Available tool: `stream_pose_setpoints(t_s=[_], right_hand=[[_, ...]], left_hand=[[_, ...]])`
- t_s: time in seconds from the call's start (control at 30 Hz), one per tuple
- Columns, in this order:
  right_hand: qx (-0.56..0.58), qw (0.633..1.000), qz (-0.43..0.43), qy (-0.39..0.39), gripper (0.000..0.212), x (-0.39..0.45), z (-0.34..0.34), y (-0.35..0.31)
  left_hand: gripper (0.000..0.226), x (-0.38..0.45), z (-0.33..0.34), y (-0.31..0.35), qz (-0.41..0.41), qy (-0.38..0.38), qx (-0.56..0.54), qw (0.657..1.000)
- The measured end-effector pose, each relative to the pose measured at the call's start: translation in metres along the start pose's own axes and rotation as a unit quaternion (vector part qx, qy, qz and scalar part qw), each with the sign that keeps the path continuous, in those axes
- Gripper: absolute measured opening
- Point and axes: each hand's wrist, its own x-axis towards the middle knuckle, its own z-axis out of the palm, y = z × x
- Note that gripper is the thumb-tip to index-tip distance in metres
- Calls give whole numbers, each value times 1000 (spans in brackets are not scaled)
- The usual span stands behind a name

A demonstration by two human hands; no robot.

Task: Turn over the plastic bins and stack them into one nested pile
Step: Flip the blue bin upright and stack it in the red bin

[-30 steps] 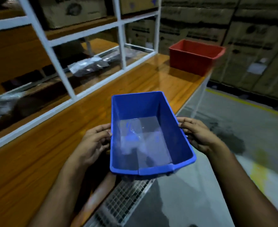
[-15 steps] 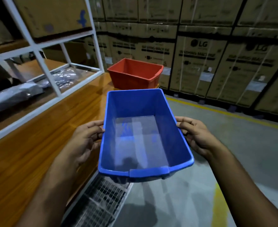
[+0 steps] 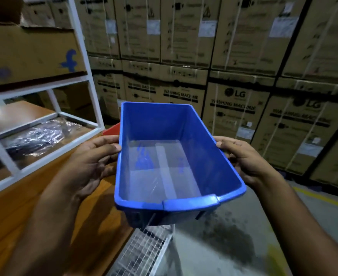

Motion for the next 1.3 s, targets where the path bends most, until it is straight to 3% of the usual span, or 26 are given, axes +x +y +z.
stream_pose_setpoints(t_s=[0.1,0.27,0.4,0.47,0.73,0.87,0.97,1.3], right_hand=[[-13,1000,7,-13,28,54,-7,-13],[2,999,17,-48,32,148,-16,-25],[19,991,47,-120,33,239,-31,-21],[7,986,53,-159,32,286,-37,-19],[3,941,93,-327,33,418,-24,-13],[13,916,123,-382,32,449,-15,-4],[9,900,130,-416,32,462,-11,7],[-29,892,132,-431,27,455,-21,29]], left_hand=[[51,45,4,7,9,11,6,1000],[30,114,9,7,-5,74,-5,997],[28,160,15,-3,-2,134,1,991],[38,181,18,-10,11,172,13,985],[52,219,46,-32,58,346,17,936],[52,219,61,-38,54,400,17,915],[37,217,70,-42,55,437,22,897],[28,213,75,-67,21,489,32,871]])
